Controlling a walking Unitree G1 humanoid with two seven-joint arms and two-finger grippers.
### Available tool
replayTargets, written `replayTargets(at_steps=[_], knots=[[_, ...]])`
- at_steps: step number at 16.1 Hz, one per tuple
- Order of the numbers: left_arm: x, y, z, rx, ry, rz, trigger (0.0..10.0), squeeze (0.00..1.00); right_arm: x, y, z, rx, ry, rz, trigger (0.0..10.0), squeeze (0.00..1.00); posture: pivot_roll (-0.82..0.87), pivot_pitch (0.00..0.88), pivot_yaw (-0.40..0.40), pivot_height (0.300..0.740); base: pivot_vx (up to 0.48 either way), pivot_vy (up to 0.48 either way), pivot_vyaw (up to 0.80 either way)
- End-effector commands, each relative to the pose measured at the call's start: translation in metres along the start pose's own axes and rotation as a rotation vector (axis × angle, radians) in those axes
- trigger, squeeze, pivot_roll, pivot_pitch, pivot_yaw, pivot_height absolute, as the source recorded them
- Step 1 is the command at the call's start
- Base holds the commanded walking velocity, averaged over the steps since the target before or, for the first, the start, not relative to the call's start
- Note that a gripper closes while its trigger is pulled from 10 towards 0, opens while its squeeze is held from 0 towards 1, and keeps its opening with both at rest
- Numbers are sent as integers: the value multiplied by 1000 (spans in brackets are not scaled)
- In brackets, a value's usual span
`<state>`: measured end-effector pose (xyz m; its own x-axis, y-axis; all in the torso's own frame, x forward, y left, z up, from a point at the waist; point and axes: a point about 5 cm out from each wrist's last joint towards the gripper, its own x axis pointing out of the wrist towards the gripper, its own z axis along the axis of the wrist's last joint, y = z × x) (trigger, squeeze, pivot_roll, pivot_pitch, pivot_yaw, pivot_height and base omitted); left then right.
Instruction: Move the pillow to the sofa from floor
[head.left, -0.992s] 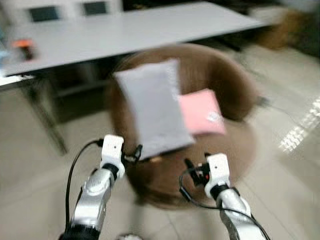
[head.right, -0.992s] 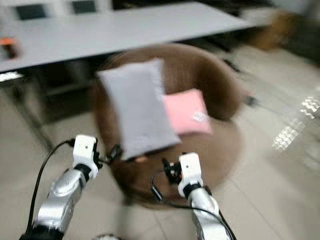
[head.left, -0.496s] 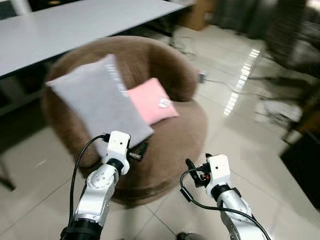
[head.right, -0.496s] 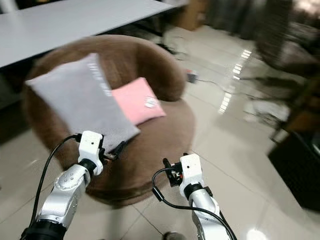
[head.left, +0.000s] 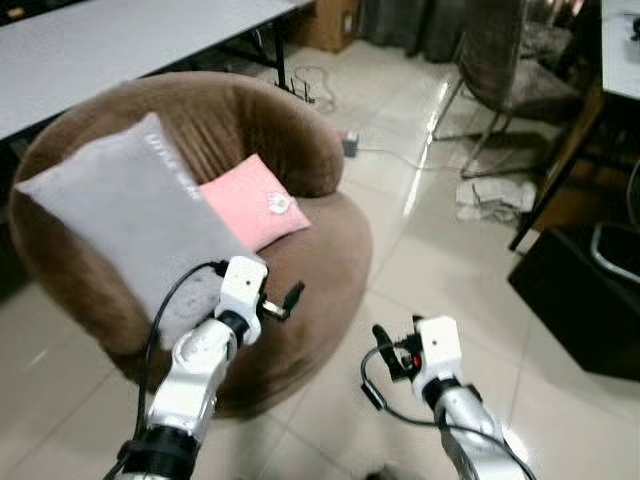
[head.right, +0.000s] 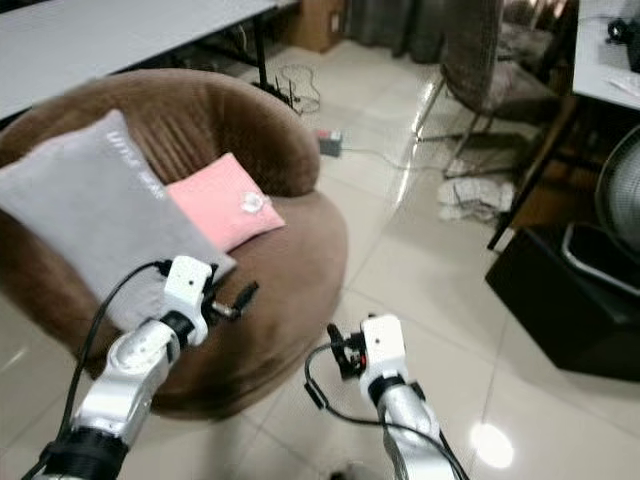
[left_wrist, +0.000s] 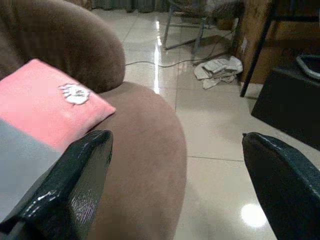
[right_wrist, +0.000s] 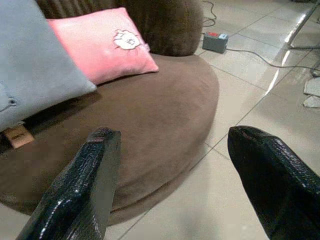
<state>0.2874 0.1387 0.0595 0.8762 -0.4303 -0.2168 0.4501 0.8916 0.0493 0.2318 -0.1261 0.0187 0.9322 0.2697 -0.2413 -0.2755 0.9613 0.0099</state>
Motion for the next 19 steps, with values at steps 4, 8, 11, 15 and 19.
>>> replayTargets(at_steps=[4, 8, 11, 15, 19], knots=[[9, -4, 0, -1, 9, -25, 10000, 0, -8, -6, -8, 2, 25, -37, 10000, 0, -12, 13, 48, 740, 0, -117, -691], [11, -5, 0, 24, 6, -39, 10000, 0, -10, -9, -10, 6, 28, -53, 10000, 0, -27, 8, 55, 740, 0, 0, -694], [15, -3, 0, 27, 21, -37, 10000, 0, -12, -10, -10, -13, 22, -69, 10000, 0, -39, 9, 60, 740, 143, 0, -435], [18, -4, 0, 50, 29, -24, 10000, 0, -13, -12, -10, -18, 21, -76, 10000, 0, -44, 16, 61, 740, 436, 0, 0], [22, -4, 4, 74, 17, -5, 10000, 0, -12, -12, -12, -24, 28, -78, 10000, 0, -46, 18, 63, 740, 465, 0, 0]])
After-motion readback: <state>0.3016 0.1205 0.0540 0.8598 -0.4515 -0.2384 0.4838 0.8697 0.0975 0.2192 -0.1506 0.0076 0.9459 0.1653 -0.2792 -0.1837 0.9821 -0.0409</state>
